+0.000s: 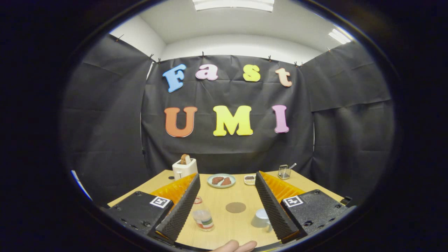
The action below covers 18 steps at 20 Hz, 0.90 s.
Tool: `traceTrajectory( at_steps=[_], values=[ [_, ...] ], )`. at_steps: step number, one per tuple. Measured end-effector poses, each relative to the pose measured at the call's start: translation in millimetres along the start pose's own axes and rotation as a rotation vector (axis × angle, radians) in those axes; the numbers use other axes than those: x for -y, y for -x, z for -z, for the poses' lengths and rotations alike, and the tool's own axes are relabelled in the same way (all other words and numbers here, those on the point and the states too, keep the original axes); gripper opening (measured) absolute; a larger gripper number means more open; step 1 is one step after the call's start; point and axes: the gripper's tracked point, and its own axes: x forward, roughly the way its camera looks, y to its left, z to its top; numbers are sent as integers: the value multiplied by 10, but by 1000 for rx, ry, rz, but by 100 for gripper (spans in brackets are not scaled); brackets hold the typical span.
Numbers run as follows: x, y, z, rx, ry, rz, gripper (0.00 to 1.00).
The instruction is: Take the bottle from table, then pour the juice into the cup, finally place the bottle on the coaster
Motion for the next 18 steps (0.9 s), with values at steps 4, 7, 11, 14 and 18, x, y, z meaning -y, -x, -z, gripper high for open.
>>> traceTrajectory(
  at_steps=[4,7,11,14,18],
  values=[
    [-20,-20,26,1,11,3,100],
    [-39,-37,84,-5,15,3,100],
    [-69,-79,170,-12,10,2,100],
    [-93,-114,250,-18,9,2,100],
    [-169,-167,379,-14,15,-10,100]
  ],
)
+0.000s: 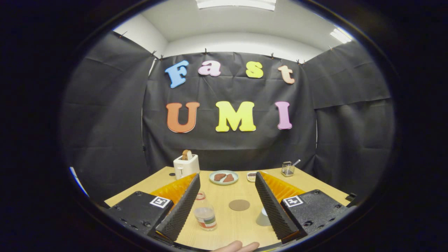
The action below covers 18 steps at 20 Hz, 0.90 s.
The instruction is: Take the bottle from table, then pour the juice into the cup, finally place the bottle on the coaster
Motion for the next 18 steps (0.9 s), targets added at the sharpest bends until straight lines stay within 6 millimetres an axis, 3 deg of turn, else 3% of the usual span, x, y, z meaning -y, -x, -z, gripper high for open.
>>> traceTrajectory(
  at_steps=[9,18],
  values=[
    [-128,-183,401,-8,-14,-13,100],
    [-369,-430,1043,-27,12,-37,100]
  ],
)
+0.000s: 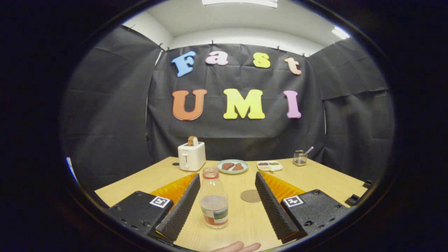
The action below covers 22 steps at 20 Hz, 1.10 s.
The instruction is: Take the bottle from table, then pour the juice into the cup, finally place the bottle on the coaster
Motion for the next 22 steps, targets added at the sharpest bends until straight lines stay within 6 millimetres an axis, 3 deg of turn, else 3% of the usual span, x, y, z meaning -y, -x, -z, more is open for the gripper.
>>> traceTrajectory(
  at_steps=[9,22],
  values=[
    [-242,-285,483,-2,59,6,100],
    [-229,-655,952,-84,32,70,100]
  ],
)
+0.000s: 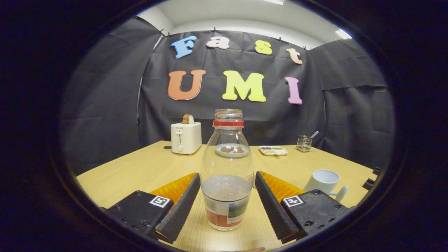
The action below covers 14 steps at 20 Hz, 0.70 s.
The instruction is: Take the bottle from table, then pour the juice into the cup, finally place the bottle on the coaster
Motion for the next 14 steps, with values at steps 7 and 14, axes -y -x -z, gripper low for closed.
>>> traceTrajectory(
  at_steps=[7,14],
  values=[
    [3,-18,20,-27,-27,-6,83],
    [-49,54,-306,-34,-185,-61,82]
  ],
)
